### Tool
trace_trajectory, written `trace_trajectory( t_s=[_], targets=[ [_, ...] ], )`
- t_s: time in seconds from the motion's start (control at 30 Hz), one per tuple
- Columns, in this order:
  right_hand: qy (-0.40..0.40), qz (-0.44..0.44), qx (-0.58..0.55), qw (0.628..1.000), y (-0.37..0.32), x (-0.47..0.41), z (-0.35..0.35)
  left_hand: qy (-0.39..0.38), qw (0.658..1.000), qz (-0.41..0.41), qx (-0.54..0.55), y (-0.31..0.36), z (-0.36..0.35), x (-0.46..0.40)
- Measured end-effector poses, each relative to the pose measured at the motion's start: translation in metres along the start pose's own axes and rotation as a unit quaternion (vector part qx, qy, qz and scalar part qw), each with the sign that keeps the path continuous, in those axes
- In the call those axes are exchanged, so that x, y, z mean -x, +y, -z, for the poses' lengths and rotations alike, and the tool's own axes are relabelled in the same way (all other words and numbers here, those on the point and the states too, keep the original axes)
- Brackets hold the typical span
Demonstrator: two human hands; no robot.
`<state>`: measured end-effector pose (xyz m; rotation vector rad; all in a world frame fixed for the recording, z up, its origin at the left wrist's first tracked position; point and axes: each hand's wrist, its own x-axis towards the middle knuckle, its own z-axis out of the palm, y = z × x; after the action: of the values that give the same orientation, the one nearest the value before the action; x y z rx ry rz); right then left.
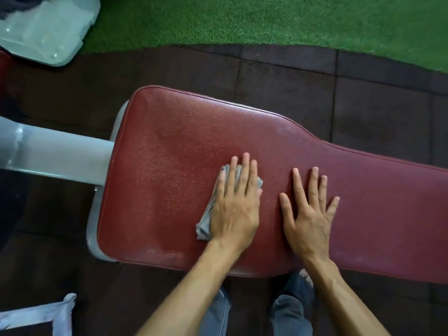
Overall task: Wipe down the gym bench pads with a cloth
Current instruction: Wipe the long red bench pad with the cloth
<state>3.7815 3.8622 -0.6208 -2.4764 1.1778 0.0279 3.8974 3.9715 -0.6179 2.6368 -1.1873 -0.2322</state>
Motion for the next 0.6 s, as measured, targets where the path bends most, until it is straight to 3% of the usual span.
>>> trace_trajectory(
  t_s=[0.1,0.2,0.3,0.43,0.53,0.6],
  targets=[
    [-0.011,0.018,0.024,0.999,0.019,-0.004,0.005,0.015,0.999,-0.034,-0.015,-0.024,0.008,-0.071],
    [-0.013,0.029,0.021,0.999,0.024,-0.004,0.005,0.025,0.999,0.038,-0.022,-0.076,0.033,-0.099],
    [-0.006,0.026,0.002,1.000,0.028,-0.002,0.005,0.025,0.995,0.093,-0.035,-0.094,0.043,-0.055],
    [-0.011,0.004,-0.012,1.000,0.055,0.006,0.012,-0.010,0.994,0.106,-0.032,-0.020,0.015,0.043],
    [-0.011,-0.015,-0.005,1.000,0.091,0.018,0.022,-0.021,0.999,0.006,-0.033,0.063,-0.018,0.060],
    [-0.017,-0.016,0.009,1.000,0.116,0.021,0.028,-0.002,0.998,-0.063,-0.027,0.105,-0.036,0.017]
  ],
)
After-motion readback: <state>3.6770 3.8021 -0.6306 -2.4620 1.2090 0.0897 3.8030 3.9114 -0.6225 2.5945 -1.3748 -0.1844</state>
